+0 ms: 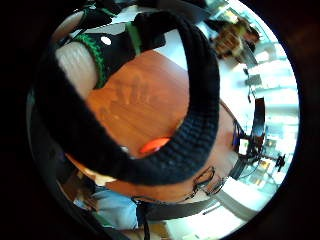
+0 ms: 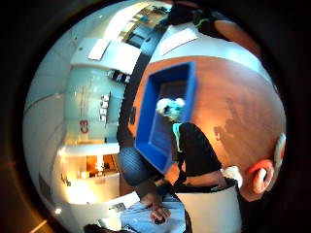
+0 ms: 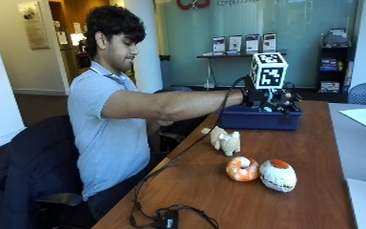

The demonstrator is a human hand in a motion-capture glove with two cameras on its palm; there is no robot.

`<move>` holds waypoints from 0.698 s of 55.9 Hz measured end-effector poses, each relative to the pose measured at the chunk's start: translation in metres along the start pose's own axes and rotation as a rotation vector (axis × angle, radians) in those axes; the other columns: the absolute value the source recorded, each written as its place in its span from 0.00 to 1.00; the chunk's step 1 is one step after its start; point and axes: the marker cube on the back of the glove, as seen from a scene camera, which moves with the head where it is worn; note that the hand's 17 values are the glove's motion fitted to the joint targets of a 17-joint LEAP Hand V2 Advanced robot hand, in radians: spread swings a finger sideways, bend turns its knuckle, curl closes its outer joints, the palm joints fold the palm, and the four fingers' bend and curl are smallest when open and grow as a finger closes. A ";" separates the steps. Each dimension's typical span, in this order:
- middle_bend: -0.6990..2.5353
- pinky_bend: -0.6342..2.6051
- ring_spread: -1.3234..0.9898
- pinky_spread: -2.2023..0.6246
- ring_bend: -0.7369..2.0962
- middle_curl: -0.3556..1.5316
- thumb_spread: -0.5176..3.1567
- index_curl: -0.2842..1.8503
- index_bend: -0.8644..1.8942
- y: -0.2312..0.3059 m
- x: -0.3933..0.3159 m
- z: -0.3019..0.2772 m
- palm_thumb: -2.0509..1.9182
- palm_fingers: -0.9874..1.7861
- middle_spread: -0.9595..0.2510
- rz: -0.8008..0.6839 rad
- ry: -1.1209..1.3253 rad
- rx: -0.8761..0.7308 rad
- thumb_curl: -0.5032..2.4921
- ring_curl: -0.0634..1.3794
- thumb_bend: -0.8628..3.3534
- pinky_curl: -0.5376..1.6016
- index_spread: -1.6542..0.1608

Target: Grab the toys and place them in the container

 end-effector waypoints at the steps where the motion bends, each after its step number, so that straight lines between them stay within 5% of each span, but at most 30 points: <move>1: 0.27 0.52 0.57 0.79 0.49 0.36 0.53 0.28 0.41 0.002 0.014 -0.002 0.51 0.35 0.82 0.026 0.001 -0.001 0.30 0.25 0.22 0.41 0.72; 15: 0.27 0.51 0.57 0.80 0.42 0.36 0.55 0.30 0.42 0.031 0.190 0.035 0.53 0.33 0.81 0.408 0.020 -0.171 0.29 0.21 0.22 0.41 0.72; 26: 0.26 0.54 0.58 0.79 0.35 0.34 0.56 0.30 0.38 0.033 0.208 0.087 0.56 0.31 0.81 0.358 0.137 -0.333 0.29 0.18 0.23 0.42 0.72; 29: 0.26 0.54 0.58 0.77 0.36 0.34 0.58 0.30 0.38 0.028 0.208 0.087 0.58 0.34 0.83 0.325 0.171 -0.206 0.29 0.19 0.25 0.42 0.73; 36: 0.30 0.52 0.55 0.71 0.48 0.35 0.58 0.30 0.41 0.023 0.212 0.075 0.66 0.63 0.82 0.292 0.156 -0.039 0.32 0.22 0.30 0.39 0.76; 39: 0.30 0.51 0.54 0.70 0.50 0.36 0.58 0.31 0.41 0.023 0.212 0.069 0.68 0.65 0.81 0.289 0.136 0.016 0.34 0.25 0.31 0.40 0.77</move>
